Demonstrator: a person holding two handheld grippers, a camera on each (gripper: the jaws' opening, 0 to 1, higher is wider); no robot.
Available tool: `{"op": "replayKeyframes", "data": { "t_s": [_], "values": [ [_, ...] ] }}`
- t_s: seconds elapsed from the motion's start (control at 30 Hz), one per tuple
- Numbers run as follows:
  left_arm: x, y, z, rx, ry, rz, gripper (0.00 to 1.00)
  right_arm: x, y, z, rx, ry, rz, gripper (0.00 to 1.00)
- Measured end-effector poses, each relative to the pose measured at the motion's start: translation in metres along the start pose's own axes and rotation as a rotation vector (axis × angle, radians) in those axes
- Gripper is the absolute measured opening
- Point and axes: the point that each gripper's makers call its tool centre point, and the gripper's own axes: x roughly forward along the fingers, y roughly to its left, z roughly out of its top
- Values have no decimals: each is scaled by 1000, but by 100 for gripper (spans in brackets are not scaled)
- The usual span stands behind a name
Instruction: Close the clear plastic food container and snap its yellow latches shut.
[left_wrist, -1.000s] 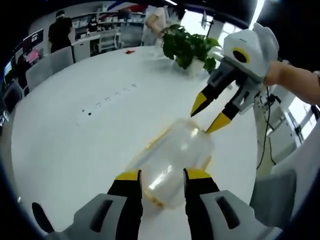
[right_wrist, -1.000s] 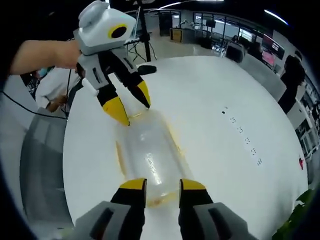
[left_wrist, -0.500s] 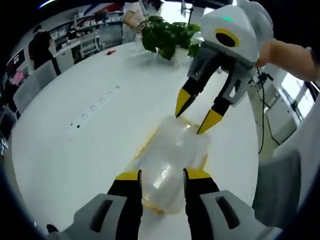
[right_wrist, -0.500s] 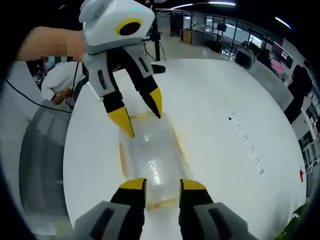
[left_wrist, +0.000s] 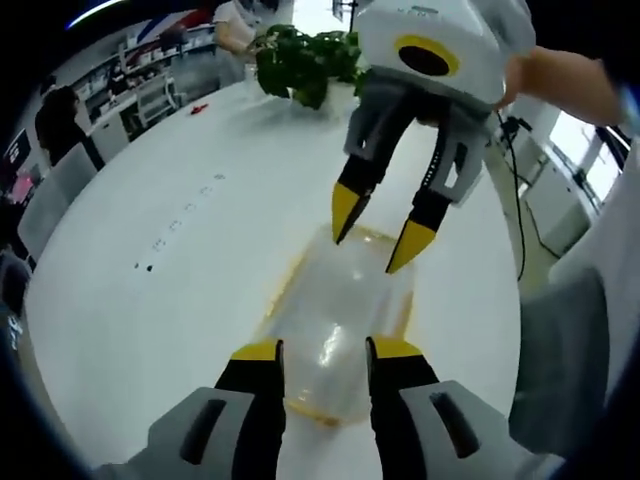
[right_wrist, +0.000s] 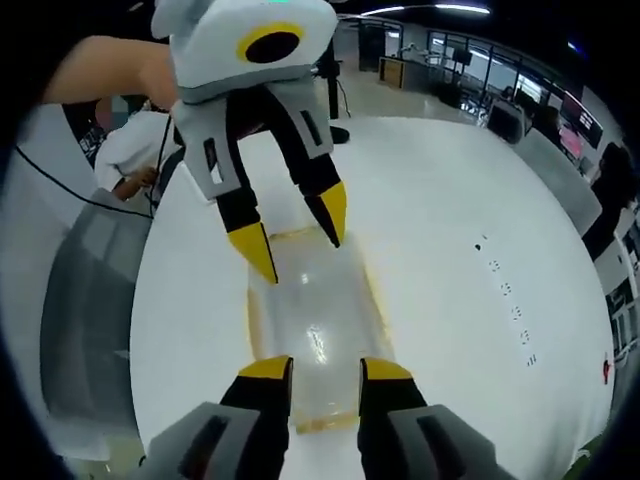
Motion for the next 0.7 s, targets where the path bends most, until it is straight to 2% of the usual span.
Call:
{"op": "replayKeyframes", "data": {
  "t_s": [0.47, 0.7],
  "values": [
    [5, -4, 8, 65, 9, -33, 29, 9, 2, 7, -28, 4, 24, 23],
    [10, -9, 9, 79, 9, -51, 30, 12, 4, 16, -26, -28, 39, 23]
  ]
}}
